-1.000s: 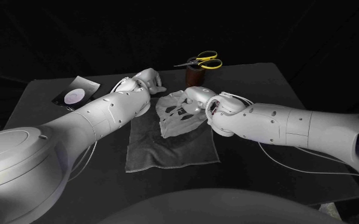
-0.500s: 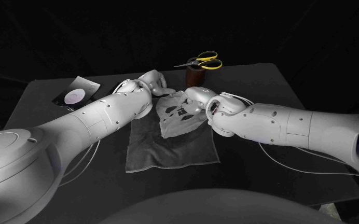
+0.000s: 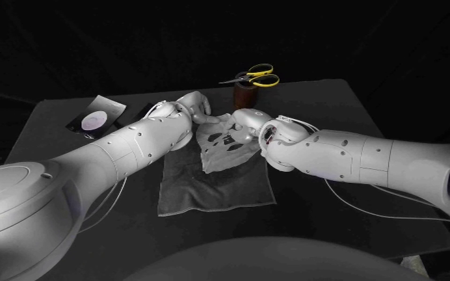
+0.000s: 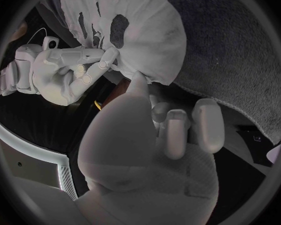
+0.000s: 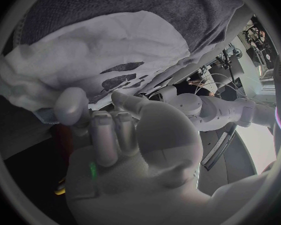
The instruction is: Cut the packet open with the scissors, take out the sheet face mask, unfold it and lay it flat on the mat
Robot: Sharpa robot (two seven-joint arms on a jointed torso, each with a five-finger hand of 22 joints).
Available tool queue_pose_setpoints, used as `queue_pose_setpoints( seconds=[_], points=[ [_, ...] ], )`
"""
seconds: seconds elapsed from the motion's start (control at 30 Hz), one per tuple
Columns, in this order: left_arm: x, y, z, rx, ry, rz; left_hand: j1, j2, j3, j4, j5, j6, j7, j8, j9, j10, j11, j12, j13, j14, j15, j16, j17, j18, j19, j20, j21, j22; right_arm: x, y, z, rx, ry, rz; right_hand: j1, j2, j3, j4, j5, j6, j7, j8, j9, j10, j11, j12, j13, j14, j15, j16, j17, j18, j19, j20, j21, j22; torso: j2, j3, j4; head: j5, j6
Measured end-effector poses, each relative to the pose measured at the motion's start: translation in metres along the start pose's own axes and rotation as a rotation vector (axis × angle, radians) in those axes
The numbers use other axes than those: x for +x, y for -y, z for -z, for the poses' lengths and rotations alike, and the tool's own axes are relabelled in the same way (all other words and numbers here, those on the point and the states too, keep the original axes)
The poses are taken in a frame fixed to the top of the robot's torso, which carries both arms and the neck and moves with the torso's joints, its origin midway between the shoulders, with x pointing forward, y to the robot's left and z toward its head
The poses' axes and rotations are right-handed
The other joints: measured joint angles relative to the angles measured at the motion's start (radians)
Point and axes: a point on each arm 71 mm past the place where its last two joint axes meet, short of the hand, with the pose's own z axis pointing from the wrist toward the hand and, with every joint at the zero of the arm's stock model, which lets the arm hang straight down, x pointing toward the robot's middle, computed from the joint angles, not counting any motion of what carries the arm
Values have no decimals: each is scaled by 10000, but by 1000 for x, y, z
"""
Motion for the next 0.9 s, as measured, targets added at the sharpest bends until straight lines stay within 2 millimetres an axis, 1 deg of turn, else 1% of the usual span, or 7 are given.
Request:
queue_pose_setpoints(
  seconds=[0.03, 0.1, 0.2, 0.37, 0.63, 0.73, 0.9],
  points=[
    [0, -1, 0, -18, -2, -24, -1, -1, 0, 0, 0, 0, 0, 0, 0, 0, 0, 0, 6, 0, 0, 0, 0, 0, 0, 0, -1, 0, 0, 0, 0, 1, 0, 1, 0, 0, 0, 0, 0, 1, -1, 0, 1, 0, 0, 0, 0, 0, 0, 0, -1, 0, 0, 0, 0, -1, 0, 5, 0, 0, 0],
    [0, -1, 0, -40, 3, -64, 108, 108, 0, 0, 0, 0, 0, 0, 12, 0, 0, 0, 43, 0, 0, 0, 0, 0, 0, 0, -4, -1, 0, 0, 0, 1, -1, 3, 0, 0, 0, 0, 0, 5, -6, 0, 1, 0, 0, -1, 0, 0, 0, -17, -3, 0, 0, 0, 0, -3, 0, 11, 0, -4, -2],
    [-1, -3, -1, -84, 28, -110, 193, 112, 0, 0, -1, 0, 0, 0, 20, 0, 0, 0, 54, 0, 0, 0, 0, 0, 0, 0, -5, -2, 0, 0, 0, 0, -1, 7, 0, 0, 0, 0, 0, 13, -16, 0, -1, 0, 0, -1, 0, 0, 0, -31, -3, 0, 0, 0, 0, -3, -1, 11, 0, -12, -3],
    [-2, -4, -1, -124, 62, -159, 309, 219, 0, 0, -2, 0, 0, 0, 20, 22, -22, -1, 80, 0, 1, -1, 0, 0, 0, 0, -5, -6, 0, 0, 0, 4, -4, 13, 0, 0, 0, 0, 0, 12, -19, -1, -2, 0, 0, -1, -2, 0, 0, 3, -2, 0, 0, 0, 0, -2, -2, 14, 2, -20, -7],
    [-5, -9, -1, -215, 131, -172, 308, 220, -27, 28, -7, 0, 0, 0, 20, 38, -38, -2, 86, 0, 0, -2, 0, 0, 0, 0, -5, -5, 0, 1, 0, 8, -7, 20, 0, 0, 0, 0, 0, 67, 10, -16, -9, -3, -4, -2, -8, 0, 0, 3, 2, -1, 0, 0, -59, 4, -1, 11, 9, -37, -18],
    [-6, -11, -1, -264, 165, -162, 305, 222, -67, 68, -13, 0, 0, 0, 19, 38, -38, -2, 87, 0, 0, -2, 0, 0, 0, 0, -5, -4, -1, 1, 0, 10, -7, 22, 0, 0, 0, 0, 0, 68, 9, 28, -7, -4, -5, -3, -7, 0, 0, 3, 7, 0, 0, 0, -59, 5, -1, 5, 11, -45, -20],
    [-8, -15, -1, -362, 238, -127, 231, 286, -67, 68, -22, 0, 0, 0, 25, 38, -37, -3, 87, 0, 0, -3, 0, 0, 0, 0, -6, -2, -1, 1, 0, 14, -12, 25, 0, 0, -1, 1, 0, 69, 7, 29, 1, -6, -6, -12, -4, 0, 0, 2, 7, -1, 0, 0, -59, 5, 1, -1, 11, -58, -21]
  ],
)
